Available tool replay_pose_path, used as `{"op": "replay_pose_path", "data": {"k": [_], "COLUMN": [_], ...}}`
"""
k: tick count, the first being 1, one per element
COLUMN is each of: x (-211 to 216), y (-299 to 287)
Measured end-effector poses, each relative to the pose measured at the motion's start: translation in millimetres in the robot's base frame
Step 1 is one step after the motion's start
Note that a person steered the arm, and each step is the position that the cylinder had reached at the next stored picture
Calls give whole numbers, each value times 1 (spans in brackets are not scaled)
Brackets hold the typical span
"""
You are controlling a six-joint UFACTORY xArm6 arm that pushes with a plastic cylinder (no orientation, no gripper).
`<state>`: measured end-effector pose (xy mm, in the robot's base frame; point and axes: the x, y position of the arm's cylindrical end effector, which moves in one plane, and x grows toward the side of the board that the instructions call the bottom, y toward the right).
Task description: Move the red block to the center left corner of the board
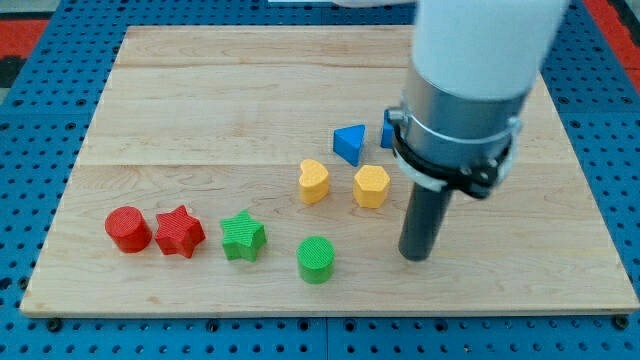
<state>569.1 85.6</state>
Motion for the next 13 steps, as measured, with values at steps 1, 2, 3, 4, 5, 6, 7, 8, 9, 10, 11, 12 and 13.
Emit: {"op": "replay_pose_path", "data": {"k": [1,2,3,4,5,6,7,8,9,10,11,12,13], "x": [20,-3,18,49,22,-34,-54,-26,-5,-29,-67,-81,-142], "y": [-53,-92,-100,-195,-243,-282,-265,-259,-239,-187,-235,-266,-267]}}
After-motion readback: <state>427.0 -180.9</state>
